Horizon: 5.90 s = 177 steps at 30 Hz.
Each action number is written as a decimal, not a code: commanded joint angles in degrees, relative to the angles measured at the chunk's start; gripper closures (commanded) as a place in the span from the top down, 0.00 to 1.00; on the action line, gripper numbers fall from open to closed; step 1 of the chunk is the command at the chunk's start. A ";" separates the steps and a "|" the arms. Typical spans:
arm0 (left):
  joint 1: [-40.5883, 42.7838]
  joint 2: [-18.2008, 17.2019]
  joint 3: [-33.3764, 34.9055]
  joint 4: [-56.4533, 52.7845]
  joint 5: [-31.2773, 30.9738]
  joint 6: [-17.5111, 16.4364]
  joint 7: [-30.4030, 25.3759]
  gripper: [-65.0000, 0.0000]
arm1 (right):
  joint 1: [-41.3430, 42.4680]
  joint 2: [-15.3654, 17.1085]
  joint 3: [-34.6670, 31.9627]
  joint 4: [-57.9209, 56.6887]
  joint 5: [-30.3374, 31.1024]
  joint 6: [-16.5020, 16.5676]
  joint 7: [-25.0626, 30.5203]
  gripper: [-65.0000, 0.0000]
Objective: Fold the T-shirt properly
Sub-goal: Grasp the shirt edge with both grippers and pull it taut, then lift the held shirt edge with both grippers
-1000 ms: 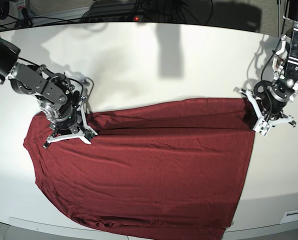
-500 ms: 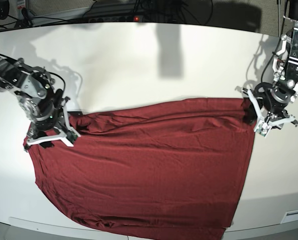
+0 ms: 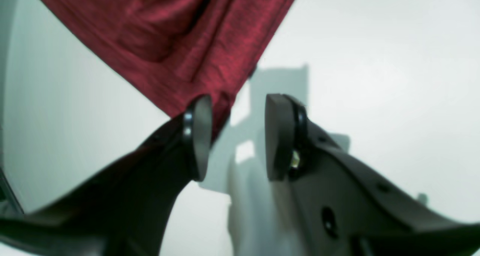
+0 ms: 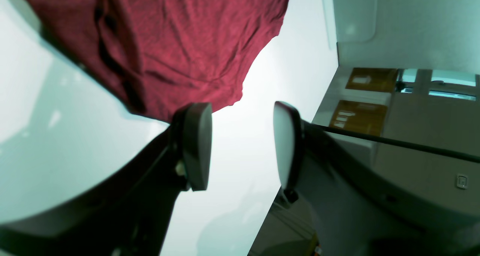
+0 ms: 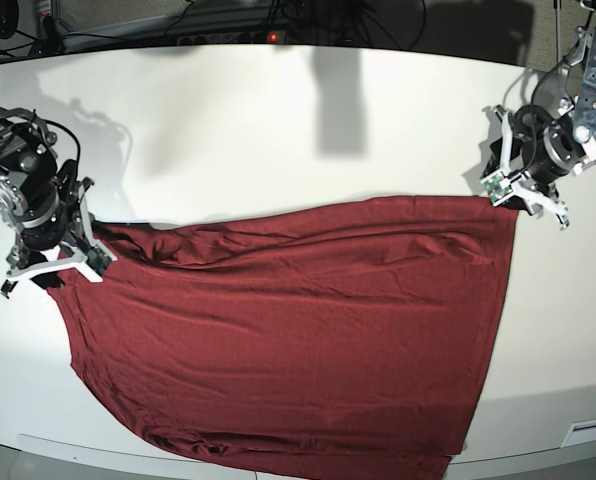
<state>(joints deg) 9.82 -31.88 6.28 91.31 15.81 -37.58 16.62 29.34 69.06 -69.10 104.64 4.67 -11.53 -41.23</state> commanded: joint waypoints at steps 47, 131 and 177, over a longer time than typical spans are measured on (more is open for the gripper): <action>-10.80 -0.68 12.20 -23.82 7.04 -0.39 -5.75 0.00 | 0.96 0.94 -0.57 -1.92 12.20 10.12 -5.03 0.41; -18.73 -5.22 3.91 -16.44 -33.86 15.74 -3.50 0.00 | 14.75 -27.02 2.45 -53.62 12.33 16.55 6.32 0.00; -28.26 5.49 3.93 -31.39 -37.40 25.42 -1.44 0.34 | 21.59 -33.51 6.38 -64.96 21.97 11.19 7.17 0.19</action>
<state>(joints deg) -16.84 -25.54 10.63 58.83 -21.37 -12.19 16.64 48.56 34.94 -63.16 39.18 27.59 0.34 -34.59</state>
